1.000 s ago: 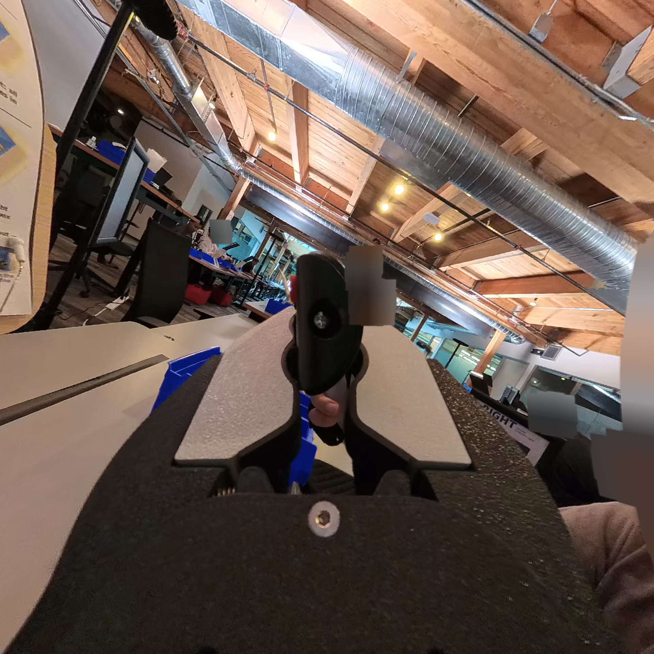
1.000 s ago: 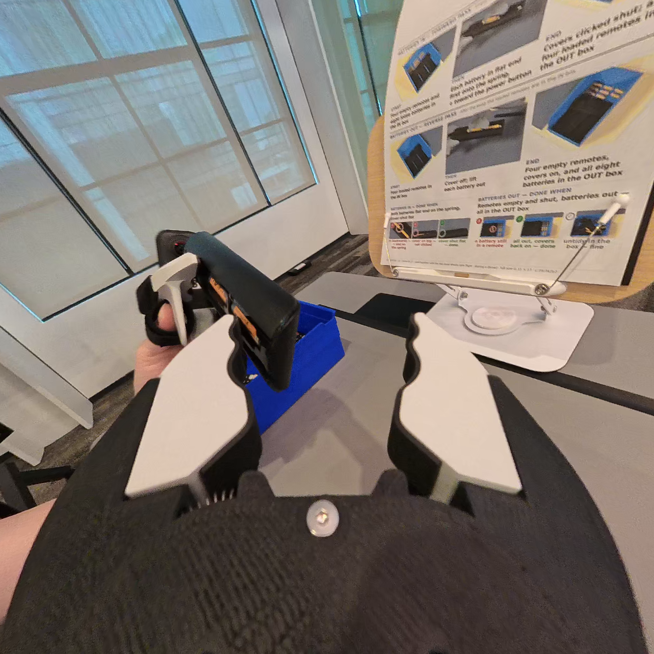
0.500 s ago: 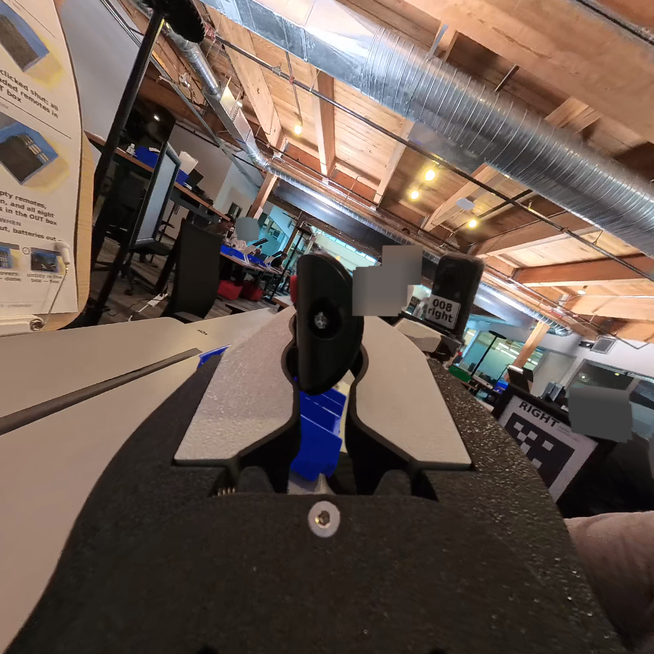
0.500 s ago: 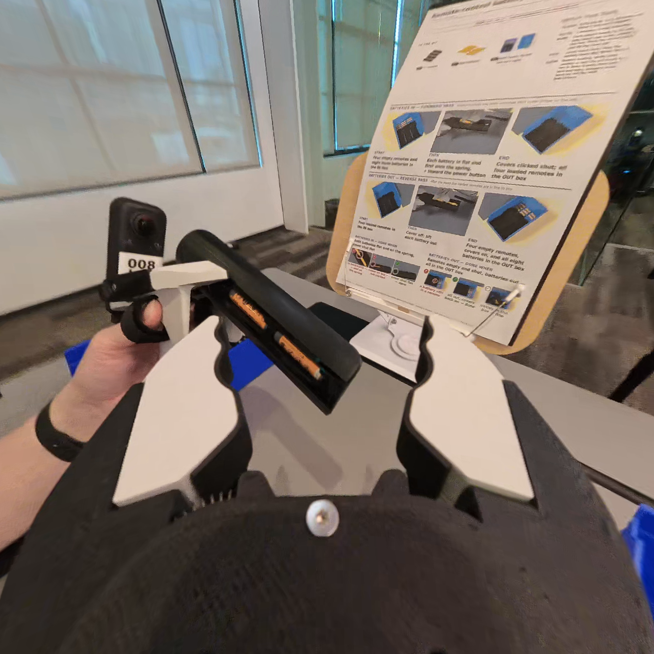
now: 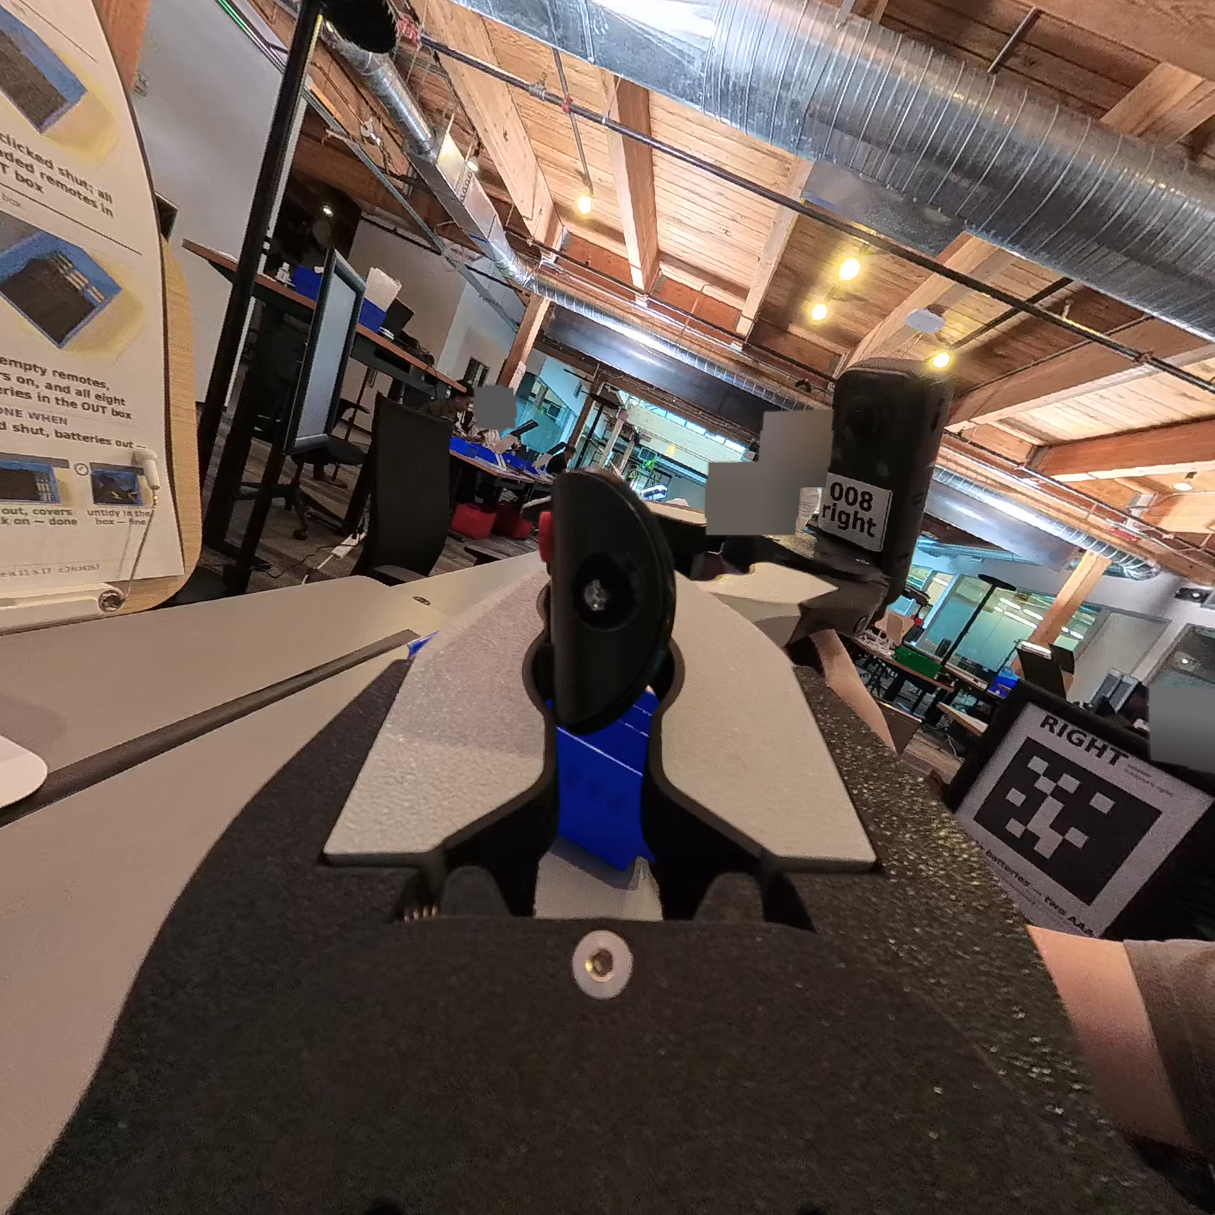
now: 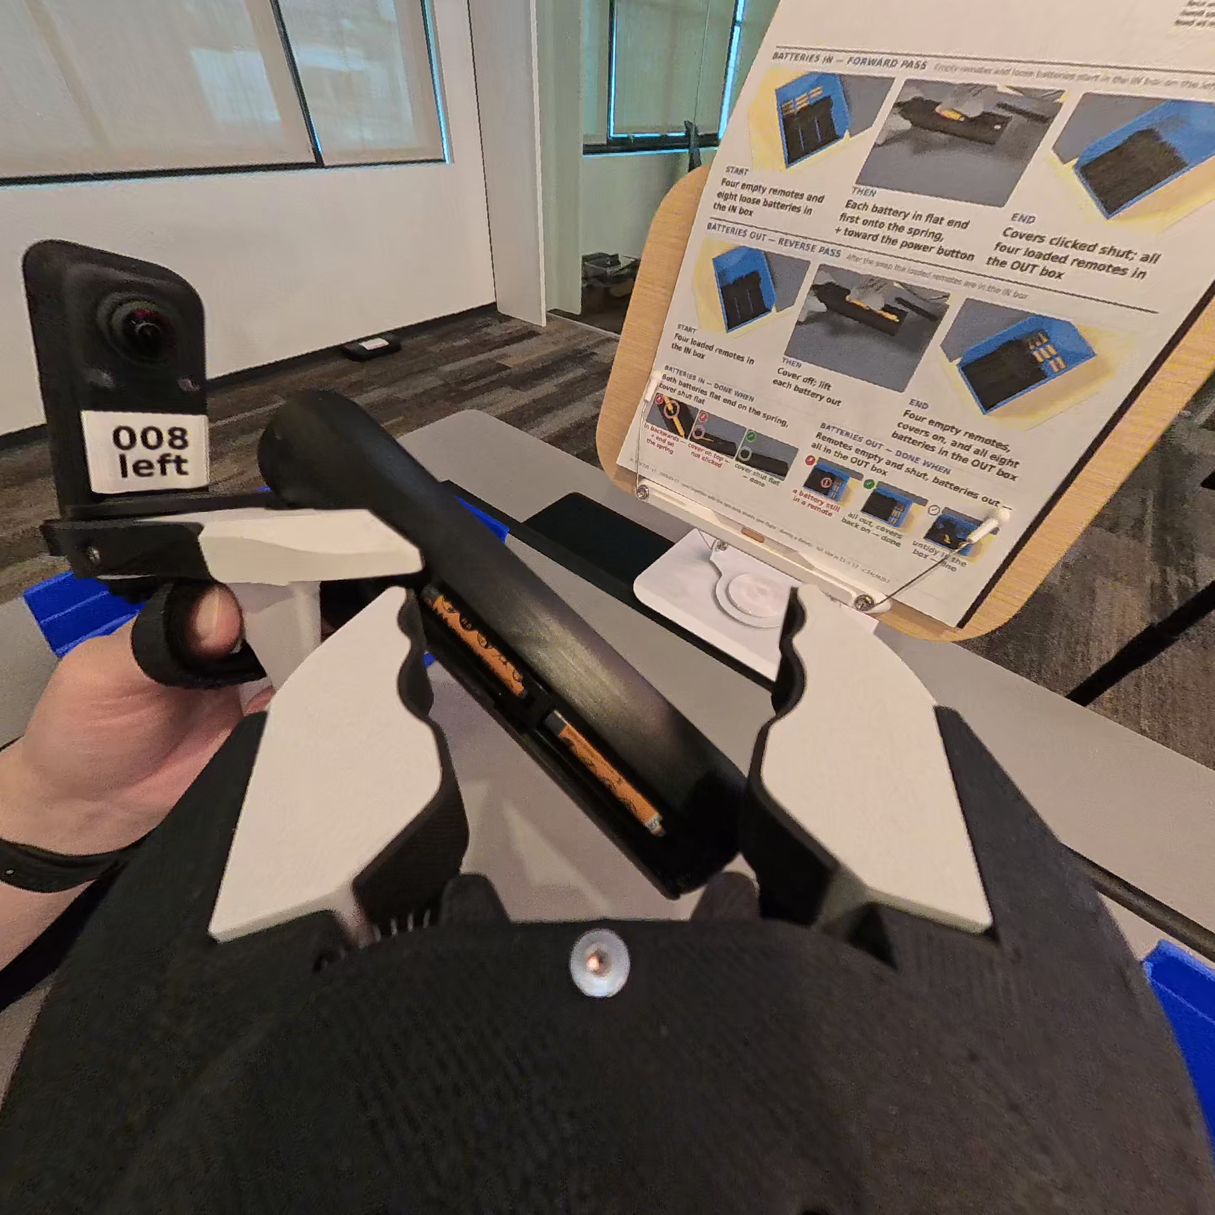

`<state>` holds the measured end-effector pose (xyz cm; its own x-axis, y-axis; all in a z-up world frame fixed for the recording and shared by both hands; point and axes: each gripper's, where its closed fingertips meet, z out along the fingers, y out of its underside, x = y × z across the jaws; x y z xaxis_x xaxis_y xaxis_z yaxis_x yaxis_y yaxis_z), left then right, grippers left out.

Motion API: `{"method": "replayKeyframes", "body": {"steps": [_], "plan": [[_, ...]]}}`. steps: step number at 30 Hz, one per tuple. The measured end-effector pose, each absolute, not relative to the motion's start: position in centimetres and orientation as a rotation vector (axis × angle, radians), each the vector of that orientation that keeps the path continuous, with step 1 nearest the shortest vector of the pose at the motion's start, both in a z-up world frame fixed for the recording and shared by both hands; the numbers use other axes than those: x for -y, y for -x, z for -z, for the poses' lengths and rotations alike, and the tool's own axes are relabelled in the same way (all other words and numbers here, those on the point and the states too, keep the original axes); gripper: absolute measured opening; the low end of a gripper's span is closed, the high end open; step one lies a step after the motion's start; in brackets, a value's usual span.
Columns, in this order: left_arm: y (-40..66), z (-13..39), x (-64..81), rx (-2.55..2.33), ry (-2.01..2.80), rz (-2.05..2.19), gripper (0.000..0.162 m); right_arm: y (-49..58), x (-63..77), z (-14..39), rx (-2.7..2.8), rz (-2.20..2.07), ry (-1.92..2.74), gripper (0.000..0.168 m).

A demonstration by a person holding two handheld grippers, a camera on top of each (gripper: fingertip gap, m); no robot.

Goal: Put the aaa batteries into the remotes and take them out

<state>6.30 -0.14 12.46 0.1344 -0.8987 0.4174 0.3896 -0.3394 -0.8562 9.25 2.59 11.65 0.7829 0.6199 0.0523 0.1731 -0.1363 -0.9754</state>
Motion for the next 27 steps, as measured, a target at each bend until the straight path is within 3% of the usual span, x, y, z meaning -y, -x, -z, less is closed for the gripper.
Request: {"method": "replayKeyframes", "body": {"steps": [18, 27], "plan": [[-6.29, -12.74, 0.39, -0.549, 1.274, 1.55, 0.025, -9.11, -2.33, -11.53, 0.624, -0.515, 1.689, 0.099], [-6.51, -12.59, 0.49, -0.534, 1.27, 1.593, 0.025, -9.71, -2.59, -11.03, 0.617, -0.523, 1.741, 0.106]]}}
